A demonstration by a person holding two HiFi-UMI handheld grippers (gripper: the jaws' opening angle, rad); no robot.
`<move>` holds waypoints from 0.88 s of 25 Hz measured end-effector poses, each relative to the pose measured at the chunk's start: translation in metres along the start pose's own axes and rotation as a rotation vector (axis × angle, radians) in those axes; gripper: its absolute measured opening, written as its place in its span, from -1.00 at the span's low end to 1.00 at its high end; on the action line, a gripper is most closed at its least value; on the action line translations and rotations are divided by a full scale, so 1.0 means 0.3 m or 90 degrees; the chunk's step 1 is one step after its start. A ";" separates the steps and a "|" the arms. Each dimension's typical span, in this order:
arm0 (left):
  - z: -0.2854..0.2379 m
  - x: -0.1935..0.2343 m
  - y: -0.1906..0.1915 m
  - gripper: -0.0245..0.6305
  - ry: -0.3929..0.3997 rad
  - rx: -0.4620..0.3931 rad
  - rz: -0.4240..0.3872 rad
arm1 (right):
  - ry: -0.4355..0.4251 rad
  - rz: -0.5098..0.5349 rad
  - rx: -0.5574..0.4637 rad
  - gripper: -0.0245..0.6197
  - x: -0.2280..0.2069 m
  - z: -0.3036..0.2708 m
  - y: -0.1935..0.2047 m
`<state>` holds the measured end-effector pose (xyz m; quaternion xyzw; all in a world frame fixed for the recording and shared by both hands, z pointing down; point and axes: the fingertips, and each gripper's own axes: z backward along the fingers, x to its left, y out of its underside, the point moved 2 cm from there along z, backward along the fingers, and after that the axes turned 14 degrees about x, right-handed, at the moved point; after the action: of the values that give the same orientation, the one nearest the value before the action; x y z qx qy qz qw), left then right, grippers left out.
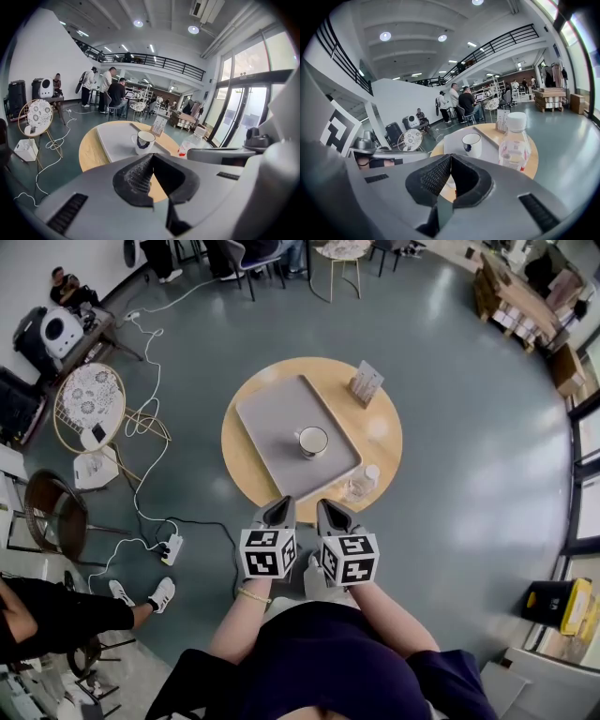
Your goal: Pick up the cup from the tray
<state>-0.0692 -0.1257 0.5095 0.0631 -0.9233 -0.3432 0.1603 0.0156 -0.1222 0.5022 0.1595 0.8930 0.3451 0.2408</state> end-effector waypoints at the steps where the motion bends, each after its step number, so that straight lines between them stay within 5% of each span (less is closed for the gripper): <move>1: -0.012 0.002 -0.009 -0.90 -0.003 0.001 0.001 | -0.004 0.004 0.002 -0.90 -0.004 -0.008 -0.009; 14: -0.115 0.065 -0.070 -0.90 0.008 0.003 0.002 | -0.005 -0.022 0.014 -0.90 -0.023 -0.091 -0.062; 20: -0.189 0.094 -0.097 -0.88 0.033 -0.014 -0.055 | -0.004 -0.046 0.008 -0.90 -0.006 -0.108 -0.069; 22: -0.236 0.101 -0.100 -0.59 0.041 -0.010 -0.068 | 0.002 -0.056 0.004 -0.90 -0.014 -0.104 -0.066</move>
<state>-0.0734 -0.1988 0.5479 0.1223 -0.9102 -0.3564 0.1721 -0.0002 -0.1552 0.5099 0.1204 0.9006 0.3316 0.2539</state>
